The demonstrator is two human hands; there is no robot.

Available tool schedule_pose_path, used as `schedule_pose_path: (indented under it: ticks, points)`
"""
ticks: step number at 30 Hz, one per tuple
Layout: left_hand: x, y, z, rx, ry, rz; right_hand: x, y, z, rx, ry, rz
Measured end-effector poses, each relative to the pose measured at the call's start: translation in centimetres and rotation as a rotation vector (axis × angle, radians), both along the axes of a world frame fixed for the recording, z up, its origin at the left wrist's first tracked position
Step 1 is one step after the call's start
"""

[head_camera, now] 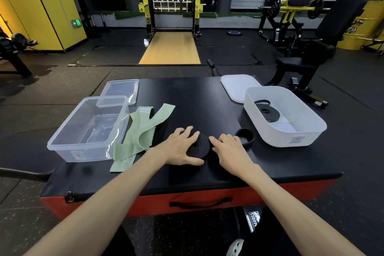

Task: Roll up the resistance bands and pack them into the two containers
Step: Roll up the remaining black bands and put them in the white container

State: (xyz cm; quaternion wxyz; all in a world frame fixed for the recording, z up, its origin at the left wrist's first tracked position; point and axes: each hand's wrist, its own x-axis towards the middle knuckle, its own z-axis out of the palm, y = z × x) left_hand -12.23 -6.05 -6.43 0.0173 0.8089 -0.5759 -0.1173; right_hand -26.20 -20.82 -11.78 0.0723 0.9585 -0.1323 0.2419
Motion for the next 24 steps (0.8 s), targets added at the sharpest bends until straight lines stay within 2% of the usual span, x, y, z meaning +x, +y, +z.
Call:
schedule_pose_path:
  ticks: [2,7,15,18,24]
  points:
    - [1.3,0.2,0.4,-0.001,0.008,-0.104,-0.1,-0.2,0.1,0.008,0.025,0.012]
    - [1.9,-0.2,0.0,-0.014,-0.159,-0.228,-0.4,-0.4,0.3,0.016,0.058,0.038]
    - [0.8,0.3,-1.2,-0.088,-0.213,-0.138,-1.1,-0.5,0.6,-0.041,0.085,0.009]
    - [-0.7,0.3,-1.5,-0.128,-0.275,-0.042,-1.2,-0.5,0.7,-0.021,0.078,0.006]
    - [-2.4,-0.2,-2.1,-0.174,-0.250,0.125,-1.4,0.1,0.8,0.062,0.072,0.029]
